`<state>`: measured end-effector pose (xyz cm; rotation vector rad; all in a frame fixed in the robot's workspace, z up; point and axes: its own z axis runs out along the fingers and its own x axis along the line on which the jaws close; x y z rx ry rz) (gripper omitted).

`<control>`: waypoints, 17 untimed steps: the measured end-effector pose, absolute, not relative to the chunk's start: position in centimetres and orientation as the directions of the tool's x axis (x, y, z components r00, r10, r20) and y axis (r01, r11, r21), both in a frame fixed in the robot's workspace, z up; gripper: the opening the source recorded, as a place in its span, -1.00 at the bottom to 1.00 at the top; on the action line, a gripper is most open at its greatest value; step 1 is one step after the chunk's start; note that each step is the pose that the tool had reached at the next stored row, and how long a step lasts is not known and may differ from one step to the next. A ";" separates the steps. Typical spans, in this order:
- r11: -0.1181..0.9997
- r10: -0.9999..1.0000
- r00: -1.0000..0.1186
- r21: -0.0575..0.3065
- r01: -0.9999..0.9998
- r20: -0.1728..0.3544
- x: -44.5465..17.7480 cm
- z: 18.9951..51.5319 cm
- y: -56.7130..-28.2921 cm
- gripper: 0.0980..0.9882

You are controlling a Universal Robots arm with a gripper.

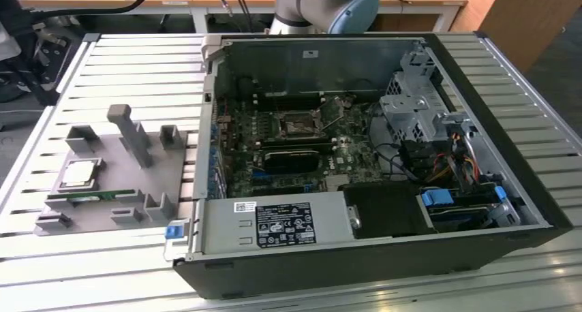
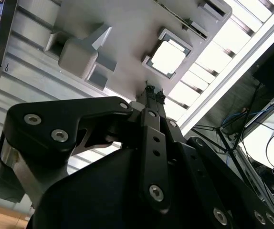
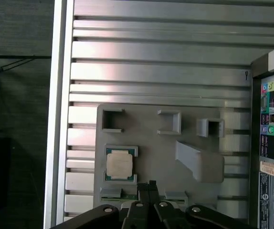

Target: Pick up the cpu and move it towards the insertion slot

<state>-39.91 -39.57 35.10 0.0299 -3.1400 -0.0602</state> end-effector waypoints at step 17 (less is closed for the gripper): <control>0.999 -0.020 -1.000 0.039 -0.020 0.000 -43.3 35.0 -39.7 -0.98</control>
